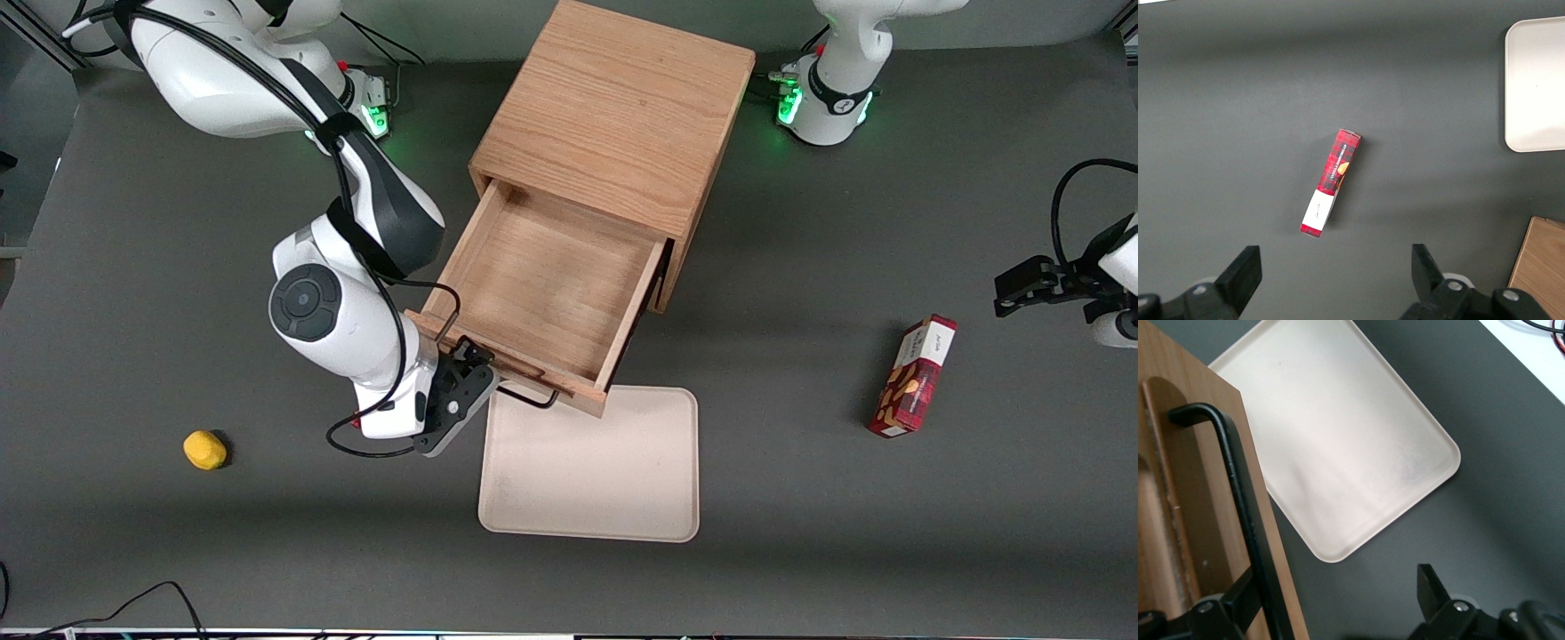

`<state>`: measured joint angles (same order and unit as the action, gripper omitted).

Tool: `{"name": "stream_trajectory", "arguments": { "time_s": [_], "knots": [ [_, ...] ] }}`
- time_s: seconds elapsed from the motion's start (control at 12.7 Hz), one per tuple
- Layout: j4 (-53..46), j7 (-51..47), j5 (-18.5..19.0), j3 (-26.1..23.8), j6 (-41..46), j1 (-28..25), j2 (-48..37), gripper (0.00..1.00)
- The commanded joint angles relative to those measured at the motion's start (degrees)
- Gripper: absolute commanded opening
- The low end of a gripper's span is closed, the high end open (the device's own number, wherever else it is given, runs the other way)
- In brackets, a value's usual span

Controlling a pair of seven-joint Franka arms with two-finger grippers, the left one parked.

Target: Open upper drawer

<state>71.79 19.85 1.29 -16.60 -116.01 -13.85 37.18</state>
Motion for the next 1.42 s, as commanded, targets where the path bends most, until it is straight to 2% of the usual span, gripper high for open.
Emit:
{"name": "stream_trajectory", "arguments": {
  "time_s": [0.0, 0.16, 0.31, 0.47, 0.63, 0.79, 0.94, 1.02, 1.26, 1.34],
  "knots": [
    [-2.3, 0.9, -5.9, 0.7, 0.7, 0.0, -0.4, 1.00],
    [-2.8, 0.2, -11.0, 1.0, 0.8, 0.0, -0.9, 1.00],
    [-2.5, -2.6, -12.3, 1.0, 2.0, 0.1, -3.5, 1.00],
    [-1.0, -10.9, -11.1, 1.2, 4.3, 1.0, -8.7, 1.00],
    [3.9, -13.3, -7.6, 2.3, 8.4, 4.2, -14.9, 1.00],
    [9.1, -16.6, -8.2, 4.3, 12.3, 8.4, -20.5, 1.00],
    [15.6, -27.7, -8.1, 5.3, 14.7, 12.3, -27.6, 1.00],
    [19.4, -30.0, -8.1, 6.1, 15.5, 14.4, -31.0, 1.00],
    [27.9, -29.6, -7.3, 9.7, 15.7, 17.3, -38.0, 1.00],
    [28.8, -29.7, -5.2, 10.1, 15.7, 17.7, -38.8, 1.00]
  ]
}}
